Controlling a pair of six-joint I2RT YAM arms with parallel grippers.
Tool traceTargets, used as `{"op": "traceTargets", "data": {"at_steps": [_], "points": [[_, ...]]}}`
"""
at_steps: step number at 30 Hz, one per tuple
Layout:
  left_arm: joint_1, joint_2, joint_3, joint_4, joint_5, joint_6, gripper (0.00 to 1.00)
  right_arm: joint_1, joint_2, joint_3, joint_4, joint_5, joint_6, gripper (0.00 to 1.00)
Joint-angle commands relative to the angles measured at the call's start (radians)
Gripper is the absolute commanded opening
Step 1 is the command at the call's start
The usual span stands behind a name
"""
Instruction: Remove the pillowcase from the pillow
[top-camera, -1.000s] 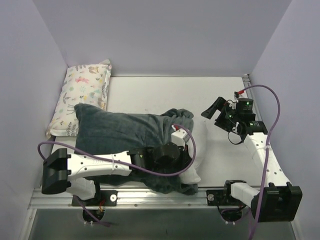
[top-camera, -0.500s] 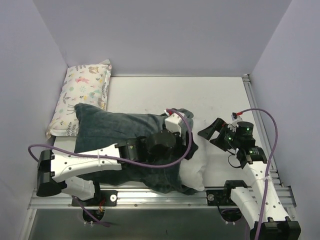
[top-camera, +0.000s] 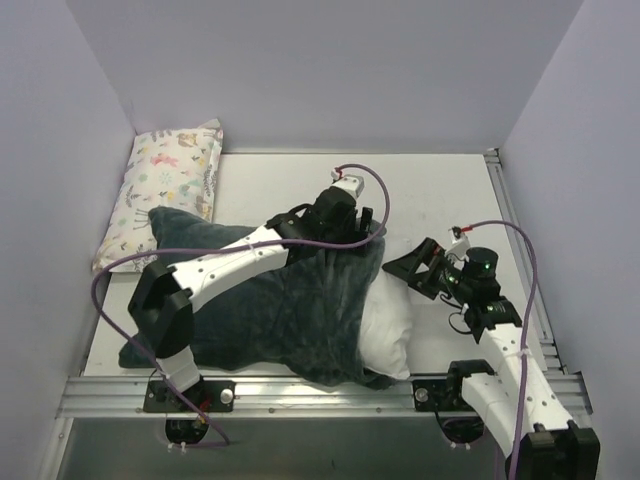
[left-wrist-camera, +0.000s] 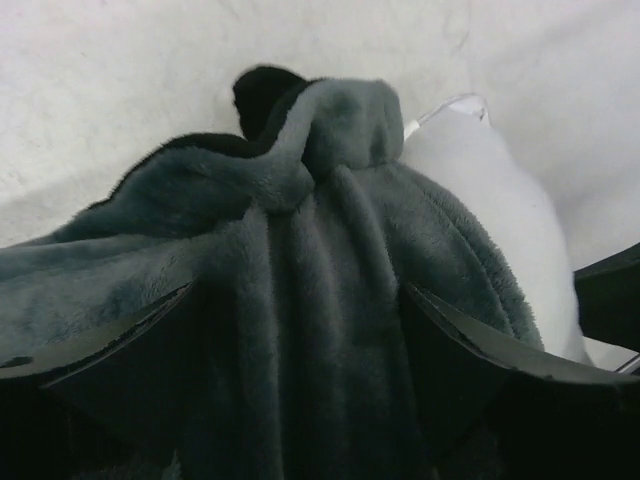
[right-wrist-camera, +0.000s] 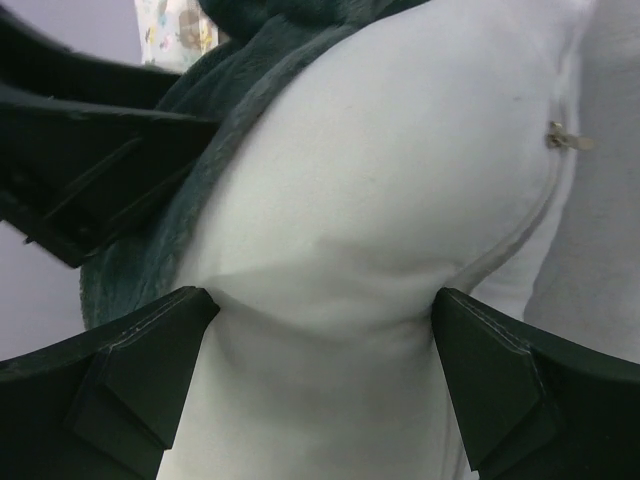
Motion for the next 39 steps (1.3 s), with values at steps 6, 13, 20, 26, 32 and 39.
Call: {"op": "traceTargets", "data": {"at_steps": [6, 13, 20, 26, 32, 39], "points": [[0.029, 0.046, -0.016, 0.059, 0.134, -0.022, 0.68, 0.17, 0.115, 0.02, 0.113, 0.124, 0.014, 0.82], [0.063, 0.01, -0.014, 0.026, 0.068, -0.031, 0.0, 0.182, 0.109, 0.164, -0.163, 0.367, -0.101, 0.0], [0.208, -0.086, -0.039, -0.049, -0.03, -0.059, 0.0, 0.094, 0.045, 0.349, -0.45, 0.568, -0.196, 0.0], [0.382, -0.145, -0.052, -0.12, -0.094, -0.063, 0.0, -0.038, 0.059, 0.486, -0.546, 0.612, -0.231, 0.0], [0.58, -0.169, -0.126, -0.123, -0.052, -0.076, 0.0, -0.15, 0.105, 0.56, -0.565, 0.56, -0.216, 0.0], [0.425, -0.184, -0.114, -0.028, 0.042, 0.002, 0.43, -0.105, 0.204, 0.576, -0.51, 0.518, -0.191, 0.0]]}}
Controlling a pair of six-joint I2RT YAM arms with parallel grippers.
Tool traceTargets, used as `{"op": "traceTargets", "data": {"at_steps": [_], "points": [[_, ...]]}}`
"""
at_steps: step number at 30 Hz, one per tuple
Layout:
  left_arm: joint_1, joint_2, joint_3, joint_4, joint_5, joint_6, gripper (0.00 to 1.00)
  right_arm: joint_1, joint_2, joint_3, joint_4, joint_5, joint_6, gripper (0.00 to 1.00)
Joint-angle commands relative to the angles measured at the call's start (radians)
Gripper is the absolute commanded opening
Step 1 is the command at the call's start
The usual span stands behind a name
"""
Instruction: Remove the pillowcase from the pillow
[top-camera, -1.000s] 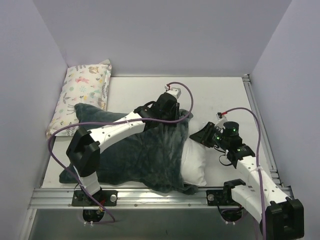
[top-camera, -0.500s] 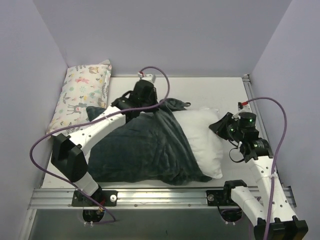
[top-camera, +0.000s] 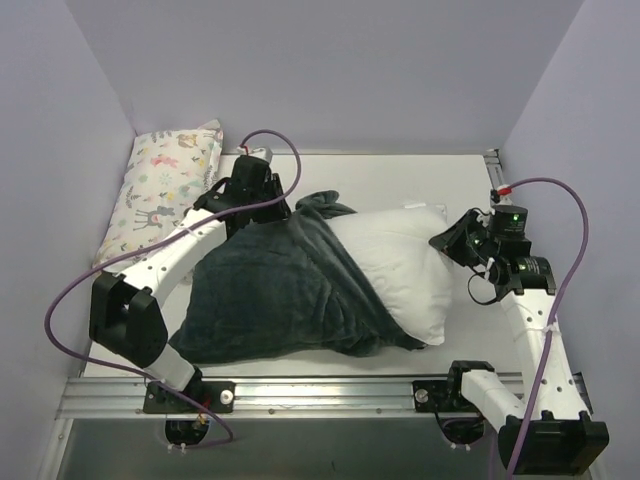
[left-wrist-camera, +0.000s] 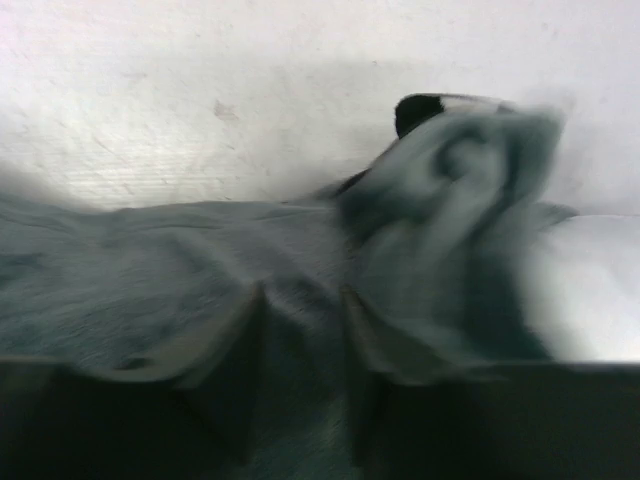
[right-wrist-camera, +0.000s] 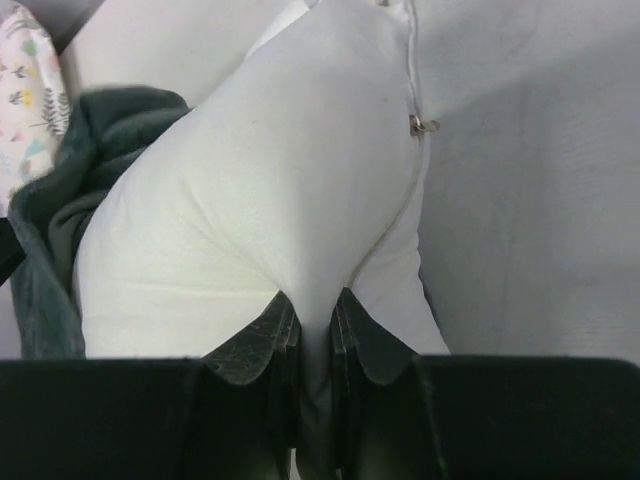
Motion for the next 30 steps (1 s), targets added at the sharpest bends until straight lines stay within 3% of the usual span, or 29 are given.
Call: {"op": "traceTargets", "data": {"at_steps": [1, 4, 5, 10, 14, 16, 19, 22, 23, 27, 28, 30], "points": [[-0.035, -0.086, 0.012, 0.07, -0.138, 0.091, 0.53, -0.012, 0.026, 0.034, 0.01, 0.165, -0.026, 0.0], [-0.112, -0.14, 0.037, 0.085, -0.125, 0.109, 0.76, -0.001, 0.043, 0.005, 0.029, 0.179, -0.029, 0.0], [-0.167, -0.154, 0.049, 0.082, -0.141, 0.117, 0.78, 0.0, 0.048, 0.0, 0.032, 0.188, -0.031, 0.0], [-0.411, -0.251, -0.004, 0.003, -0.347, 0.119, 0.81, 0.005, 0.097, 0.002, 0.041, 0.218, -0.042, 0.0], [-0.605, -0.312, -0.15, -0.034, -0.56, -0.001, 0.81, 0.009, 0.129, 0.034, 0.043, 0.227, -0.049, 0.0], [-0.722, -0.332, -0.242, -0.03, -0.602, -0.087, 0.82, 0.011, 0.137, 0.04, 0.043, 0.231, -0.054, 0.0], [-0.816, -0.306, -0.319, -0.005, -0.682, -0.154, 0.84, 0.02, 0.146, 0.049, 0.041, 0.238, -0.055, 0.0], [-0.818, -0.284, -0.342, 0.013, -0.691, -0.191, 0.83, 0.02, 0.151, 0.063, 0.038, 0.245, -0.055, 0.0], [-0.818, -0.289, -0.356, 0.012, -0.711, -0.196, 0.81, 0.02, 0.149, 0.068, 0.032, 0.253, -0.063, 0.0], [-0.804, -0.379, -0.391, -0.097, -0.796, -0.287, 0.44, 0.011, 0.154, 0.103, 0.001, 0.293, -0.089, 0.0], [-0.792, -0.399, -0.4, -0.169, -0.808, -0.311, 0.28, 0.002, 0.158, 0.117, -0.009, 0.294, -0.091, 0.0], [-0.743, -0.468, -0.432, -0.238, -0.826, -0.37, 0.14, -0.027, 0.168, 0.131, -0.017, 0.294, -0.094, 0.0]]}}
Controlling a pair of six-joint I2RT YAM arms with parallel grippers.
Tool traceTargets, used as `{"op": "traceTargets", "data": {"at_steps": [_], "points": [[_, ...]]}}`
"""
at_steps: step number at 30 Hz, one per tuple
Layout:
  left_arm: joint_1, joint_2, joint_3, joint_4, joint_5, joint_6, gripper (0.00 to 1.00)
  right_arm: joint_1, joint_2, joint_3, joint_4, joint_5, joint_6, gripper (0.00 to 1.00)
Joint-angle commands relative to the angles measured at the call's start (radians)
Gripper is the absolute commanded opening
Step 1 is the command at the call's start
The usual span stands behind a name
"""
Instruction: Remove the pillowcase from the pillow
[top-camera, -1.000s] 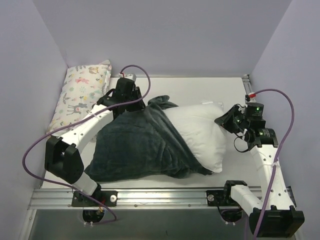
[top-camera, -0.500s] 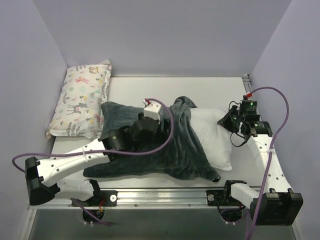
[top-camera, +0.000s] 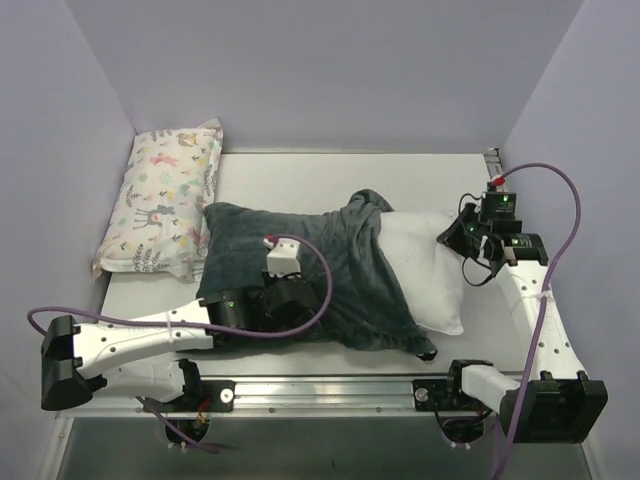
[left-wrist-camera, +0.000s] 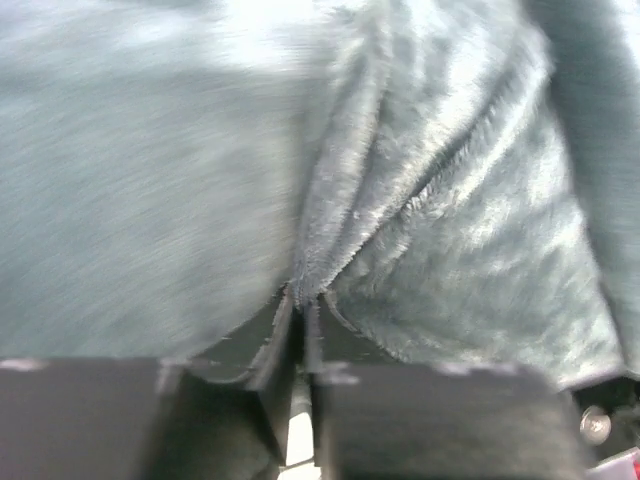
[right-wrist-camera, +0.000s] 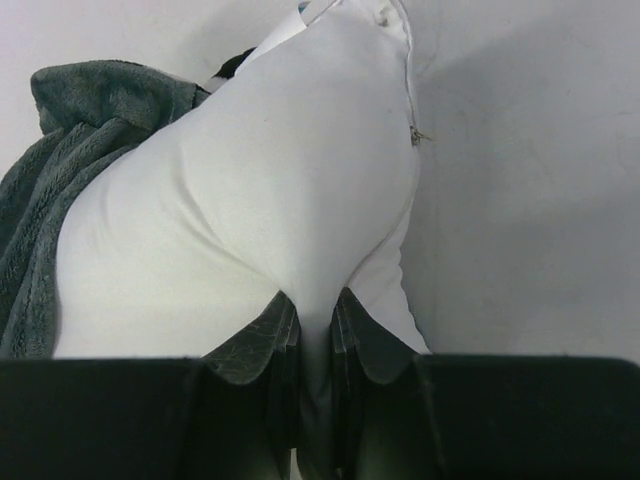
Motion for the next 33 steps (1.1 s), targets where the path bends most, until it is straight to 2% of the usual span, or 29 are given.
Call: {"op": "traceTargets", "data": {"at_steps": [1, 3, 8, 9, 11, 14, 16, 19, 20, 21, 23, 24, 25, 28, 31, 32, 33], "points": [[0.083, -0.124, -0.057, -0.233, -0.123, -0.117, 0.06, -0.06, 0.007, 0.086, 0.014, 0.112, -0.031, 0.0], [0.157, -0.213, -0.091, -0.282, -0.121, -0.143, 0.0, -0.108, 0.023, 0.098, 0.006, 0.099, -0.029, 0.0], [0.293, -0.408, -0.12, -0.468, -0.196, -0.198, 0.0, -0.205, 0.066, 0.133, 0.005, 0.036, -0.014, 0.0], [0.354, -0.462, -0.126, -0.487, -0.206, -0.194, 0.0, -0.21, 0.083, 0.136, 0.006, 0.014, -0.008, 0.0], [0.405, -0.509, -0.138, -0.471, -0.186, -0.139, 0.0, -0.205, 0.101, 0.145, 0.009, -0.008, 0.003, 0.0], [0.442, -0.491, -0.16, -0.376, -0.105, -0.064, 0.0, -0.149, 0.123, 0.149, 0.023, -0.002, -0.002, 0.0], [0.439, -0.424, -0.157, -0.349, -0.056, -0.053, 0.0, -0.127, 0.129, 0.147, 0.021, 0.004, -0.006, 0.0], [0.423, -0.349, -0.16, -0.242, 0.079, 0.022, 0.0, -0.068, 0.116, 0.139, 0.023, 0.019, -0.023, 0.0], [0.388, -0.336, -0.158, -0.19, 0.104, 0.064, 0.0, -0.032, 0.101, 0.133, 0.029, 0.027, -0.041, 0.0], [0.362, -0.335, -0.146, -0.183, 0.115, 0.076, 0.03, -0.015, 0.094, 0.13, 0.029, 0.039, -0.046, 0.0], [0.304, -0.335, -0.068, -0.183, 0.095, 0.093, 0.23, 0.0, 0.054, 0.104, 0.058, 0.014, -0.066, 0.0], [0.299, -0.333, -0.028, -0.181, 0.095, 0.107, 0.35, -0.001, 0.038, 0.084, 0.124, -0.008, -0.066, 0.0], [0.298, -0.33, 0.01, -0.178, 0.113, 0.127, 0.57, -0.001, 0.028, 0.051, 0.152, -0.035, -0.065, 0.0], [0.296, -0.287, 0.174, -0.146, 0.141, 0.216, 0.73, 0.038, -0.017, 0.012, 0.287, -0.128, -0.08, 0.0], [0.328, -0.203, 0.324, -0.1, 0.113, 0.297, 0.82, 0.089, -0.055, 0.003, 0.385, -0.158, -0.12, 0.0], [0.356, -0.138, 0.36, -0.094, 0.122, 0.331, 0.83, 0.104, -0.084, -0.006, 0.421, -0.155, -0.132, 0.0], [0.453, -0.1, 0.419, -0.068, 0.154, 0.345, 0.84, 0.121, -0.104, -0.014, 0.443, -0.151, -0.143, 0.0]]}}
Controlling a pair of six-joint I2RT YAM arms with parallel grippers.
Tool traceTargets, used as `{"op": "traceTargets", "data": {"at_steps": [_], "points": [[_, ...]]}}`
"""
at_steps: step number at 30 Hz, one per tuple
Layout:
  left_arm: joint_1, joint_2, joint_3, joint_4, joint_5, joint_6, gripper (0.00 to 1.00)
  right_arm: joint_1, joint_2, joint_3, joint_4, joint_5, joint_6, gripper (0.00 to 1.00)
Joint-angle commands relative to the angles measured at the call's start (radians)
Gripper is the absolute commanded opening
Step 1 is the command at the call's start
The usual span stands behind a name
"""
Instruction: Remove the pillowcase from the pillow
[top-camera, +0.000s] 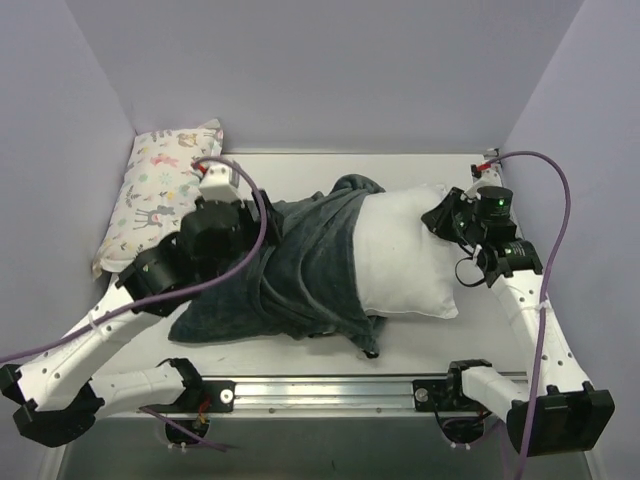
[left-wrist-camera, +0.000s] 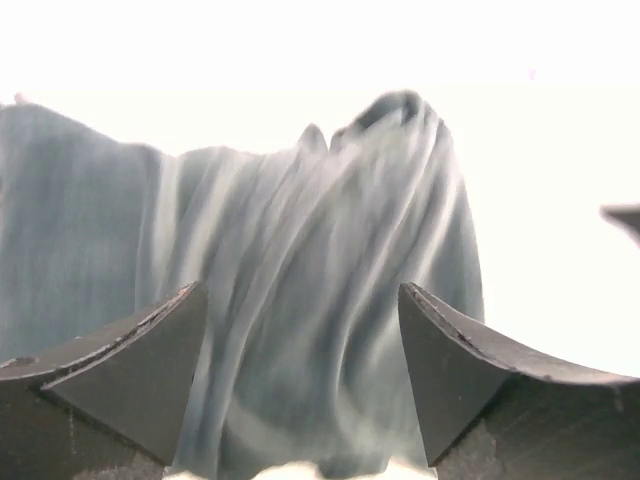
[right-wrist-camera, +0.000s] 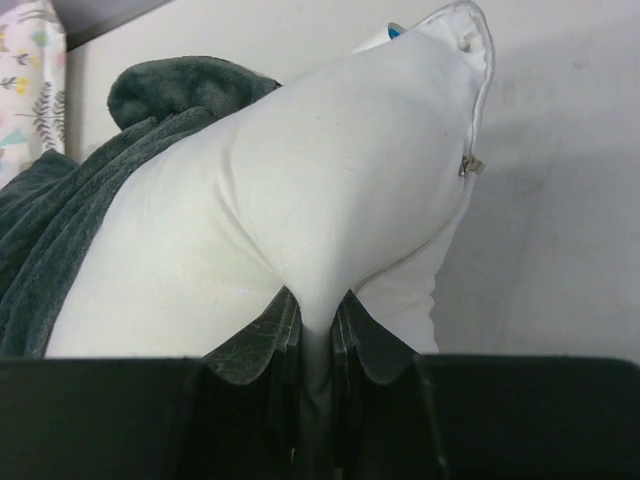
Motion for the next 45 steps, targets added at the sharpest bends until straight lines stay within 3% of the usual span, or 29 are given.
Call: {"op": "traceTargets", "data": {"at_steps": [1, 4, 5, 10, 15, 18, 19, 22, 23, 24, 25, 30, 32, 35, 36, 39, 43, 45], "points": [[0.169, 0.131, 0.14, 0.101, 0.155, 0.127, 0.85, 0.072, -0.098, -0.012, 0.24, -0.055, -0.075, 0.0], [0.313, 0.301, 0.25, 0.111, 0.398, 0.145, 0.87, 0.146, -0.179, -0.049, 0.297, -0.01, -0.143, 0.0], [0.33, 0.381, 0.279, 0.11, 0.43, 0.165, 0.94, 0.166, -0.214, -0.055, 0.297, 0.006, -0.164, 0.0], [0.421, 0.553, 0.372, 0.147, 0.731, 0.177, 0.95, 0.269, -0.285, -0.097, 0.312, 0.096, -0.238, 0.0], [0.435, 0.639, 0.398, 0.186, 0.857, 0.191, 0.95, 0.336, -0.293, -0.108, 0.309, 0.152, -0.27, 0.0], [0.435, 0.653, 0.375, 0.208, 0.888, 0.174, 0.9, 0.362, -0.278, -0.102, 0.305, 0.196, -0.278, 0.0], [0.436, 0.657, 0.37, 0.205, 0.876, 0.173, 0.68, 0.369, -0.271, -0.079, 0.292, 0.217, -0.28, 0.0], [0.453, 0.654, 0.338, 0.204, 0.83, 0.168, 0.34, 0.373, -0.262, -0.054, 0.262, 0.29, -0.283, 0.0], [0.464, 0.65, 0.329, 0.202, 0.819, 0.158, 0.09, 0.373, -0.262, -0.034, 0.233, 0.317, -0.278, 0.0], [0.487, 0.648, 0.317, 0.207, 0.814, 0.153, 0.01, 0.373, -0.264, -0.023, 0.208, 0.346, -0.278, 0.0], [0.501, 0.645, 0.297, 0.21, 0.817, 0.142, 0.0, 0.373, -0.265, -0.016, 0.199, 0.356, -0.283, 0.0], [0.6, 0.595, 0.223, 0.211, 0.682, 0.086, 0.0, 0.37, -0.262, 0.053, 0.107, 0.504, -0.272, 0.0], [0.654, 0.567, 0.183, 0.254, 0.763, 0.088, 0.0, 0.364, -0.267, 0.058, 0.099, 0.474, -0.281, 0.0], [0.643, 0.503, 0.148, 0.379, 0.859, 0.104, 0.52, 0.366, -0.281, 0.049, 0.113, 0.416, -0.284, 0.0], [0.639, 0.492, 0.149, 0.389, 0.882, 0.102, 0.6, 0.366, -0.282, 0.046, 0.114, 0.411, -0.283, 0.0], [0.634, 0.498, 0.215, 0.303, 0.84, 0.115, 0.63, 0.366, -0.282, 0.046, 0.117, 0.425, -0.278, 0.0], [0.622, 0.498, 0.214, 0.329, 0.929, 0.144, 0.81, 0.366, -0.288, 0.056, 0.117, 0.408, -0.275, 0.0], [0.596, 0.515, 0.229, 0.334, 0.978, 0.159, 0.84, 0.366, -0.281, 0.066, 0.116, 0.397, -0.272, 0.0]]}}
